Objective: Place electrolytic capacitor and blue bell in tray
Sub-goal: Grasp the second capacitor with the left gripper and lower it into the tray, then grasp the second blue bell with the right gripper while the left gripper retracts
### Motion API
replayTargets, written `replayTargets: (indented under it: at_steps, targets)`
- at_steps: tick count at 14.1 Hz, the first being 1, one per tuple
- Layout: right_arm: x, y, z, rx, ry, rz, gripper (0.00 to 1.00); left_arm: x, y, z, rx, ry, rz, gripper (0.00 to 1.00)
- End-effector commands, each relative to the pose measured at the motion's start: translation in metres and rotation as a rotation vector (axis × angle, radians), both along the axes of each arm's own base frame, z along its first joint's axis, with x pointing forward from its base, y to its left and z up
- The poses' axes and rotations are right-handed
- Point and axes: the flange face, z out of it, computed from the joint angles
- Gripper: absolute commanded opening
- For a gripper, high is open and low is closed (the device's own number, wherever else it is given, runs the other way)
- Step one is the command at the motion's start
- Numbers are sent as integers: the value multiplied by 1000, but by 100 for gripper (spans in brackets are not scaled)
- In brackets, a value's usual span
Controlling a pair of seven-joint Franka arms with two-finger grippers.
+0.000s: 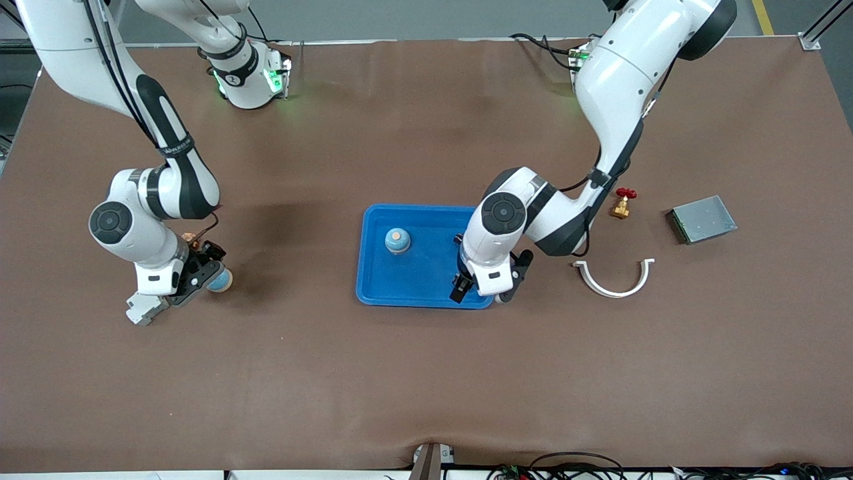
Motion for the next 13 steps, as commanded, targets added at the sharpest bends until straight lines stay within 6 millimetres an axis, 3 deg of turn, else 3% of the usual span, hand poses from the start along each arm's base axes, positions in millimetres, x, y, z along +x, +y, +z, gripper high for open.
replayTargets:
  at_steps: [1, 7, 10, 12, 13]
  targets:
    - [7, -3, -8, 9, 5, 17, 100, 21, 36, 64, 53, -50, -33, 100]
    - [2, 0, -21, 21, 31, 6, 100, 35, 119, 167, 123, -56, -87, 100]
    - [1, 0, -31, 28, 46, -2, 100, 34, 175, 216, 103, -12, -217, 100]
    - [0, 0, -33, 28, 51, -2, 100, 39, 233, 234, 10, 47, -253, 100]
    - [-1, 0, -34, 28, 55, -2, 100, 39, 252, 251, -10, 24, -274, 100]
